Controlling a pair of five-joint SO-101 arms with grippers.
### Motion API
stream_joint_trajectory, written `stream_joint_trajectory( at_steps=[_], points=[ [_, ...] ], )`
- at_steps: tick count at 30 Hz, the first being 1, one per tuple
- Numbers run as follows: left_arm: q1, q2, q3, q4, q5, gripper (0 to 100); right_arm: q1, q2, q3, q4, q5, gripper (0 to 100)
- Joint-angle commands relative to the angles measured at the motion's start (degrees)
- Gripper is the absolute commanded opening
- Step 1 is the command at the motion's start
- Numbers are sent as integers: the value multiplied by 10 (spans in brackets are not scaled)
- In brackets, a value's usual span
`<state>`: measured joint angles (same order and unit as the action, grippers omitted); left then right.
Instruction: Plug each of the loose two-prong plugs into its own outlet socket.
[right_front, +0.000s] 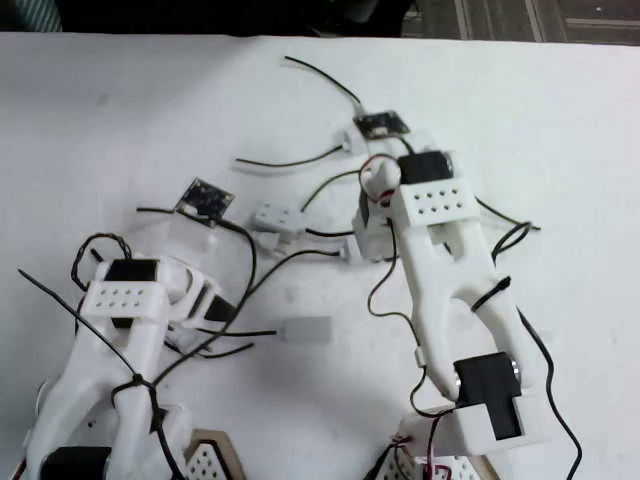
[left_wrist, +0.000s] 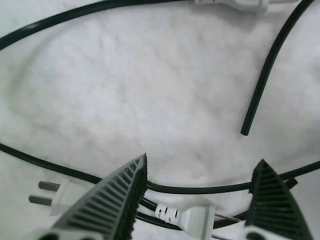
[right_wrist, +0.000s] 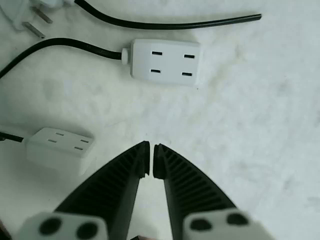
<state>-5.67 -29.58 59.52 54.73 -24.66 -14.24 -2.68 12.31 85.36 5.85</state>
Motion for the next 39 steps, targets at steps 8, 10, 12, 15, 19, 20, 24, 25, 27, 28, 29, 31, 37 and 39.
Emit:
stream_joint_trajectory(
  at_steps=[8,10,12,15,19,20,24,25,27,28,29,31,37,39],
  points=[
    [14,-13,-97,-8,-5,328,58,-27,70,-114,2,18],
    [30,-13,-113,3,-6,328,61,-25,70,-114,2,18],
    [51,-13,-129,17,-26,328,62,-29,71,-114,2,18],
    [79,-13,-149,53,-75,328,73,-29,71,-114,2,18],
    [79,-17,-172,116,-133,328,77,-29,71,-111,4,18],
    [75,-18,-177,133,-146,328,74,-29,71,-110,5,18],
    [23,-19,-207,193,-164,328,44,-35,70,-87,6,18],
    [2,-19,-212,198,-164,328,33,-42,72,-81,6,18],
    [-44,-19,-218,200,-164,328,14,-58,73,-69,7,18],
    [-70,-19,-221,199,-164,328,4,-69,77,-65,9,18],
    [-95,-19,-221,197,-164,328,-7,-82,83,-63,21,18],
    [-143,-19,-218,190,-162,328,-31,-109,98,-65,67,18],
    [-240,-19,-176,183,-160,328,-116,-156,113,-66,131,22],
    [-255,-19,-154,177,-160,328,-133,-156,112,-74,131,30]
  ],
)
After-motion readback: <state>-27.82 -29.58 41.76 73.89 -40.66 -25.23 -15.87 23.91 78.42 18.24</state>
